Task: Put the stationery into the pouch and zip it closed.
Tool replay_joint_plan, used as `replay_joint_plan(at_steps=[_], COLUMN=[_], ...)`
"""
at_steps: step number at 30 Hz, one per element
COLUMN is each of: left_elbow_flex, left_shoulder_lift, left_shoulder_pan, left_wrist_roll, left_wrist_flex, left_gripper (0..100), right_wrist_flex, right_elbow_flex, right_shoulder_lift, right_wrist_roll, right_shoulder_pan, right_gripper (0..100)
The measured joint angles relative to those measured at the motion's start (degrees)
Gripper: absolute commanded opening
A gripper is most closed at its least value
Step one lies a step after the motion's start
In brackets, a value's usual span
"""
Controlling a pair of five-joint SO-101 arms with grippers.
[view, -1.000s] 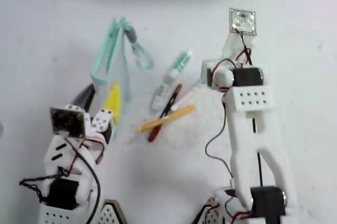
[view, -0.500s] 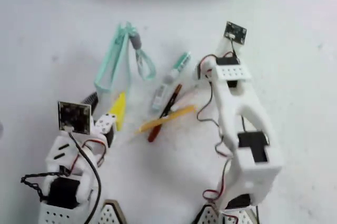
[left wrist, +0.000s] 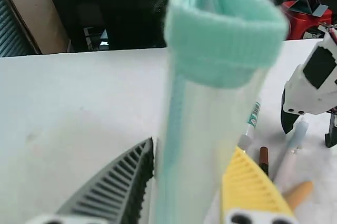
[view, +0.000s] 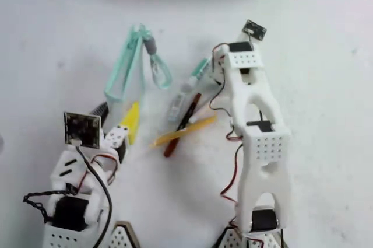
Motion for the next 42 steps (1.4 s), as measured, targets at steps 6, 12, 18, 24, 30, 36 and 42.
replay_joint_plan(at_steps=[6,12,18,24,30,36,42], left_elbow_flex=[0.0,0.0,0.0,0.0,0.0,0.0,0.18], left_shoulder_lift=[0.0,0.09,0.09,0.09,0.09,0.09,0.0], left_shoulder_pan=[0.0,0.0,0.0,-0.09,-0.09,-0.09,-0.09], left_wrist_roll=[0.0,0.0,0.0,0.0,0.0,0.0,0.0], left_wrist_flex=[0.0,0.0,0.0,0.0,0.0,0.0,0.0], left_gripper=[21,21,17,6,11,11,11], right_wrist_flex=[5.54,6.42,6.95,7.3,7.3,7.3,7.3], right_elbow_flex=[-7.65,-9.49,-9.49,-9.85,-9.85,-9.85,-9.85], right_shoulder_lift=[4.4,5.63,5.63,5.71,5.8,5.8,5.8], right_wrist_roll=[-0.44,-0.44,-0.44,-0.44,-0.44,-0.44,-0.44], right_shoulder_pan=[1.76,1.76,1.76,1.76,1.76,1.76,1.76], right_gripper=[1.5,1.6,1.6,1.6,1.6,1.6,1.6])
